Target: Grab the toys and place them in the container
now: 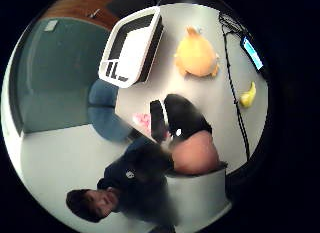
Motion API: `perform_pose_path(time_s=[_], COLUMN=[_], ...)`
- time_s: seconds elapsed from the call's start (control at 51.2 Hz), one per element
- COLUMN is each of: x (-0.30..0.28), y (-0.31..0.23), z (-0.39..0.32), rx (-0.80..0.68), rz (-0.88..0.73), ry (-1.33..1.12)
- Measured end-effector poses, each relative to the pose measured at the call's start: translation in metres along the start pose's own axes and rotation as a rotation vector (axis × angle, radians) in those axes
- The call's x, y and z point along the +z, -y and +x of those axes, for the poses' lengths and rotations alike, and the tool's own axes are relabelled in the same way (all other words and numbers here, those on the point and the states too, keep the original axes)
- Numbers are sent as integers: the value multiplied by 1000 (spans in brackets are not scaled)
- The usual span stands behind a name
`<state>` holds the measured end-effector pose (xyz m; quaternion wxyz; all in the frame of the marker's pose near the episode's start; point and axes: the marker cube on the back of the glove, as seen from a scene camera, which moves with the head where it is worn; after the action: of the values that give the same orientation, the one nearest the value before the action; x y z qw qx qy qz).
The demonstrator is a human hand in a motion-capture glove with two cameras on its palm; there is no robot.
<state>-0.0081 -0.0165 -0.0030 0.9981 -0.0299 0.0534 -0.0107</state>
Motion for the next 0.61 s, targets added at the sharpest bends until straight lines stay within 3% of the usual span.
perform_pose_path(time_s=[0.371, 0.605], x=[45, 146], y=[75, 129], z=[0, -12], rx=[-14, 48], rz=[79, -111], ry=[22, 41])
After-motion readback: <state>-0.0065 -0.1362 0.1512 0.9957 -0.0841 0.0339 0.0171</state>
